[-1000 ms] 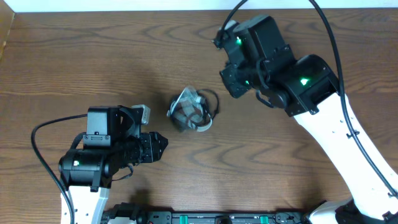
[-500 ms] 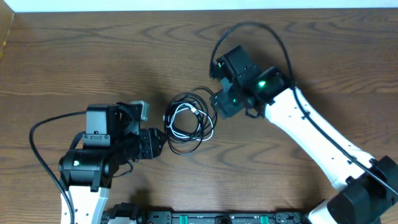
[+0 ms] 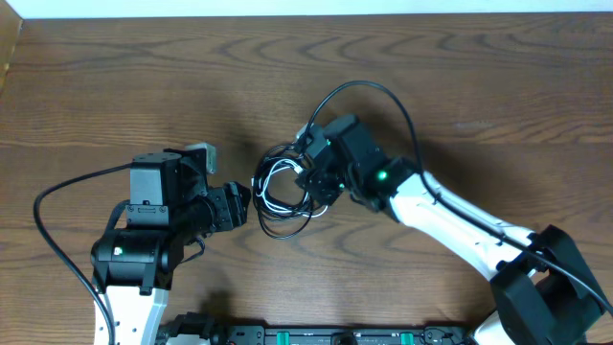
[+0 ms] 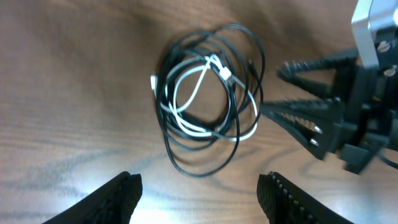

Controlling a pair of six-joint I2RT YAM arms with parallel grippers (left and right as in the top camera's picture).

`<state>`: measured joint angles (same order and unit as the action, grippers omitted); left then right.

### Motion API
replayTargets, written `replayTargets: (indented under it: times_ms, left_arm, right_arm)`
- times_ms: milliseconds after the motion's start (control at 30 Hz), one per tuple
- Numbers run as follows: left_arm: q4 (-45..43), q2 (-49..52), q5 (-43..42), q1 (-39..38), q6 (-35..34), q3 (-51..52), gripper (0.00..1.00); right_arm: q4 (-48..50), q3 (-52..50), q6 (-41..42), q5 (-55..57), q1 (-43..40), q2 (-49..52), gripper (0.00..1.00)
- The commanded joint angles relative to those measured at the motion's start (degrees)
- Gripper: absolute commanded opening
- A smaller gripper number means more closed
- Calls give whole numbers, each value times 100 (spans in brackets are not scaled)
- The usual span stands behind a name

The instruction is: Untangle cables

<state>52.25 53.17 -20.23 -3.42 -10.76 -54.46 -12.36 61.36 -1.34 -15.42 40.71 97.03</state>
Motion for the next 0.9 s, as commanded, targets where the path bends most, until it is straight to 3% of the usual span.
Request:
replayTargets:
  times_ms: [0, 233, 400, 600, 867]
  left_arm:
    - [118, 4, -118, 13, -92, 13, 66]
    - [251, 4, -118, 13, -24, 13, 71]
    - [273, 4, -118, 13, -26, 13, 72]
    - [356, 4, -120, 13, -26, 13, 73]
    - [402, 4, -118, 13, -26, 13, 73]
  right_arm:
    - [586, -470, 389, -35, 195, -24, 54]
    - [1088, -1045, 997, 673, 280, -20, 62]
    - [1147, -1104, 1307, 697, 280, 146, 74]
    - [1156, -1104, 1858, 693, 293, 570, 66]
    - [1331, -1104, 2743, 695, 476, 1113, 63]
